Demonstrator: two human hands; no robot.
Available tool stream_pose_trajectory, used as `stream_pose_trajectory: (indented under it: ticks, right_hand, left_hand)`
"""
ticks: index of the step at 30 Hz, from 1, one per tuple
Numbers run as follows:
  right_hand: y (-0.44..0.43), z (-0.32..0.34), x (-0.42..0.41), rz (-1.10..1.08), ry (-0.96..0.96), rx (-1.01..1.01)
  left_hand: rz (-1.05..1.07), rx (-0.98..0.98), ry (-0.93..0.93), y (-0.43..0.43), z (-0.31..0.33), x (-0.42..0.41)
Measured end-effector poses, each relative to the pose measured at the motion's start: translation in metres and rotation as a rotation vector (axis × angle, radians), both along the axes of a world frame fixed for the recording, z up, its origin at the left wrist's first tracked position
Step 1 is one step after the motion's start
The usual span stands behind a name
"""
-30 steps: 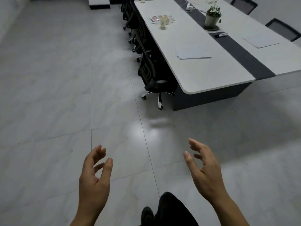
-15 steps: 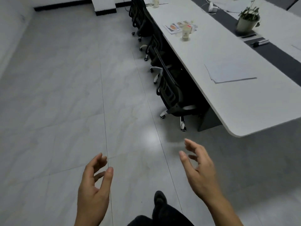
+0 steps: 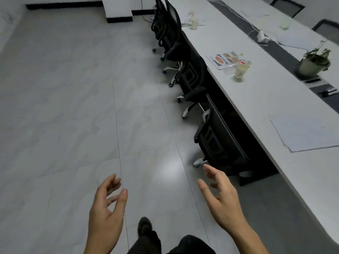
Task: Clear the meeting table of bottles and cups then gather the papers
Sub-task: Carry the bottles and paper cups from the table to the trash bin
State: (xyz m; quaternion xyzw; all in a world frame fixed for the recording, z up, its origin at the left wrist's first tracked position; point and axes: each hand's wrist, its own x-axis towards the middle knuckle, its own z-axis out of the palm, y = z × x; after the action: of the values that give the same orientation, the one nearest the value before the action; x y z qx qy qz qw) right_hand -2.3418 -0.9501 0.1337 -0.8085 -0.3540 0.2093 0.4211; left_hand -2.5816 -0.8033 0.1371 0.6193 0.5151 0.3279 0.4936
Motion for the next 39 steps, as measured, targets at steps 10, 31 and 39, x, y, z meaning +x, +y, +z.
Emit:
stream_pose_trajectory:
  ticks: [10, 31, 39]
  right_hand:
    - [0.145, 0.0, 0.089, -0.494, 0.183, 0.153]
    - [0.473, -0.011, 0.471, -0.693, 0.248, 0.165]
    - [0.519, 0.007, 0.581, -0.975, 0.152, 0.068]
  left_hand:
    - [-0.344, 0.054, -0.003, 0.227, 0.012, 0.16]
    - [-0.591, 0.06, 0.012, 0.553, 0.001, 0.562]
    - [-0.968, 0.007, 0.04, 0.648, 0.007, 0.774]
